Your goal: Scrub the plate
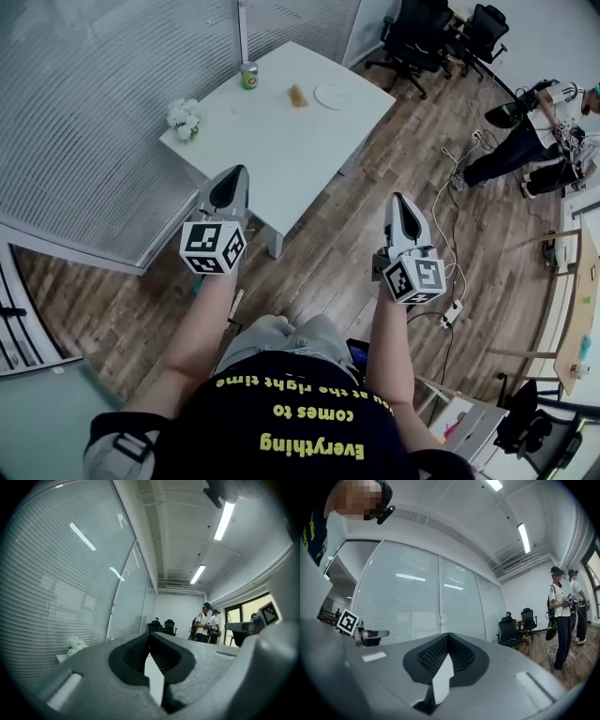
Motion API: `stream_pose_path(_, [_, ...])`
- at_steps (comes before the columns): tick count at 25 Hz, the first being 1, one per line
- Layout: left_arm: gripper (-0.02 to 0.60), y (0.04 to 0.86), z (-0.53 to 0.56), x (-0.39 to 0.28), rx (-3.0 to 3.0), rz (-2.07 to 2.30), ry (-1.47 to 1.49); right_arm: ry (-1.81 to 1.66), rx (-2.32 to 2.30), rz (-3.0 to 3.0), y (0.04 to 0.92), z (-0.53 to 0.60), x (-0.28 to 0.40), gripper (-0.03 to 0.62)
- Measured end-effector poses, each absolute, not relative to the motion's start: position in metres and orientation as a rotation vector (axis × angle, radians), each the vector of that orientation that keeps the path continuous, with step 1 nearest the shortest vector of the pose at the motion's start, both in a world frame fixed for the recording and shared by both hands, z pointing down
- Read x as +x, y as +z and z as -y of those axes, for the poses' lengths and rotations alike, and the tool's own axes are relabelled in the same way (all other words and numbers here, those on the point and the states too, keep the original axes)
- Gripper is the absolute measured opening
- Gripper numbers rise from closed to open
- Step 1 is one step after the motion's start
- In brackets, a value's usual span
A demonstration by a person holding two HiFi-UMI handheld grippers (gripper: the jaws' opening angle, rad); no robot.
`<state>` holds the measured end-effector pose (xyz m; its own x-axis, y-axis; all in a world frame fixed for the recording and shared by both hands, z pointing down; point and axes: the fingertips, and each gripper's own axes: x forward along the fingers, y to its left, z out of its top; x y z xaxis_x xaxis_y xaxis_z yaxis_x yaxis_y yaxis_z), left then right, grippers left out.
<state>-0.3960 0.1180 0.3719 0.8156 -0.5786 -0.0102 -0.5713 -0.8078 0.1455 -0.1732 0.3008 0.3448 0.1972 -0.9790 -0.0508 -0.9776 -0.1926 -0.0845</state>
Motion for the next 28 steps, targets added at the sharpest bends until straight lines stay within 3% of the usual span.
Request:
stream_pose_path(20, [0.002,0.381,-0.092,-0.374,2.865,1.037,-0.051,-0.03,-2.269,-1.983,0.352,-0.26,-0.138,0.005])
stream_pose_path(28, [0.002,0.387,-0.071,-0.317,2.85,1.062,-0.037,-0.057,-2.245,-2.01,0.355,-0.233,-0.078,0.005])
